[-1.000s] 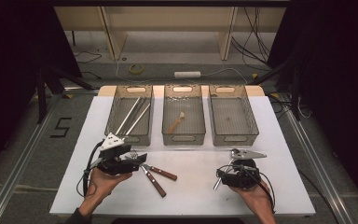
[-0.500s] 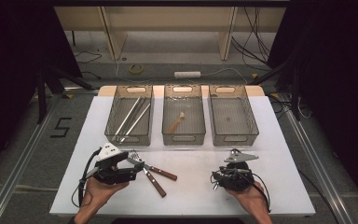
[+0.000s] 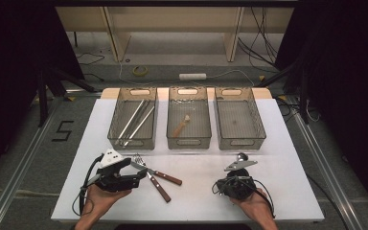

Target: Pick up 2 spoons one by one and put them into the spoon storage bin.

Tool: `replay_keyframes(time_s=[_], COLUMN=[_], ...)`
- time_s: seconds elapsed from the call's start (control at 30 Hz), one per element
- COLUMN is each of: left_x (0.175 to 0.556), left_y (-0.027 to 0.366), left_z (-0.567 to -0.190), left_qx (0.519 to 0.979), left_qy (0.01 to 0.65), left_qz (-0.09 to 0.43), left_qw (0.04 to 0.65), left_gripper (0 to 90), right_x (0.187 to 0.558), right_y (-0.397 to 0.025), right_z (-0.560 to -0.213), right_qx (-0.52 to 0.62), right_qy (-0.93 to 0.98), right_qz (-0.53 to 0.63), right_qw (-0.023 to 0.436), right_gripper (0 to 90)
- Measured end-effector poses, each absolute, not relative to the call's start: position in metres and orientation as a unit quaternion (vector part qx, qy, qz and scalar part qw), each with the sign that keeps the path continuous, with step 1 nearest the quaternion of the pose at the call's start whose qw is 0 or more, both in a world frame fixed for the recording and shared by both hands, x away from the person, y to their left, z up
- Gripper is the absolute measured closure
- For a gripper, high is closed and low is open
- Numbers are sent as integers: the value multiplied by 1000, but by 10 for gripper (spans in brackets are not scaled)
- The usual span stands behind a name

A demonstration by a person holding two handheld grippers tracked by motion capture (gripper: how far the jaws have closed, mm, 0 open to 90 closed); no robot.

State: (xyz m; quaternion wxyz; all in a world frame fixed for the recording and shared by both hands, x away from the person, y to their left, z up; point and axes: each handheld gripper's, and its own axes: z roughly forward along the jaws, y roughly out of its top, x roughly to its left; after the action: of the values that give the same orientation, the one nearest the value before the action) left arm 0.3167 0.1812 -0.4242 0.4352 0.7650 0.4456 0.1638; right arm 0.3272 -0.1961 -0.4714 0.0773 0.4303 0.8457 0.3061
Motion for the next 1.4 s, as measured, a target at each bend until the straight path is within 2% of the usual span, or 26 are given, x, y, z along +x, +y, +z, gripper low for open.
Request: replay_keyframes(time_s=[0.73, 1.4], left_x=[312, 308], left_y=[185, 191], left_z=[-423, -423], left_qx=[760, 752], left_qy=[450, 448], left_qz=[169, 168], left_qw=[438, 454], left_gripper=[260, 243], right_x=[321, 313], right_y=[-202, -220], right_z=[-474, -469], right_qx=[423, 430], right_qy=[859, 856], right_qz=[283, 284], right_qw=[50, 52], right_gripper=[859, 877])
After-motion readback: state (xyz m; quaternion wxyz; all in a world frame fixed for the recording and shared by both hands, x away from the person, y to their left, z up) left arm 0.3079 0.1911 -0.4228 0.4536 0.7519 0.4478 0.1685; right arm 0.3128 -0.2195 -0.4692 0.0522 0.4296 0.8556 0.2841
